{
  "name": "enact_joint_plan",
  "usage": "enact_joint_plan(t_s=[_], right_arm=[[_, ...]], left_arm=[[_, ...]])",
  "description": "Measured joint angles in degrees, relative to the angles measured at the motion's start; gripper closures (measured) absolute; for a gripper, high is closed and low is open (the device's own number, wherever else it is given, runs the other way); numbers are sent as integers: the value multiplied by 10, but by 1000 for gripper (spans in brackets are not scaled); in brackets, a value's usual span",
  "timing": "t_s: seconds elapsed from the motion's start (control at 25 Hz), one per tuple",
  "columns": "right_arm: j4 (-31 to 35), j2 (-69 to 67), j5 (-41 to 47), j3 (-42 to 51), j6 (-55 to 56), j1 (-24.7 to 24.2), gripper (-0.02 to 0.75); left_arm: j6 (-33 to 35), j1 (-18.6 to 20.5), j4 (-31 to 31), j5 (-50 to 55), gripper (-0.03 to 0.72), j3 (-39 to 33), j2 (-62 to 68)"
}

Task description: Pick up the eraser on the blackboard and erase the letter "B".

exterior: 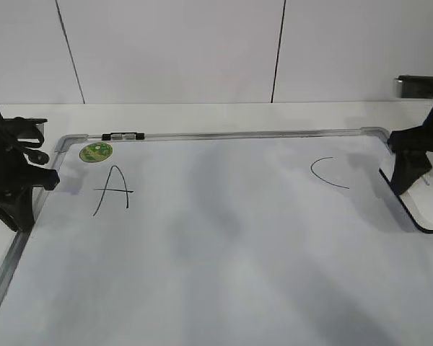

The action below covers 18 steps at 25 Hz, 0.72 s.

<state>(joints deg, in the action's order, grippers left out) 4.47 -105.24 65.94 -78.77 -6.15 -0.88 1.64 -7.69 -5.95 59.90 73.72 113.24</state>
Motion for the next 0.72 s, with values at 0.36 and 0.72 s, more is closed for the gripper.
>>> enact_joint_plan(t_s=[0.36,0.72], right_arm=[[2,-22,-25,0,3,0,203],[-15,-56,-38,0,7,0,203]], left_arm=[[0,0,-1,0,643,0,0],[0,0,-1,0,643,0,0]])
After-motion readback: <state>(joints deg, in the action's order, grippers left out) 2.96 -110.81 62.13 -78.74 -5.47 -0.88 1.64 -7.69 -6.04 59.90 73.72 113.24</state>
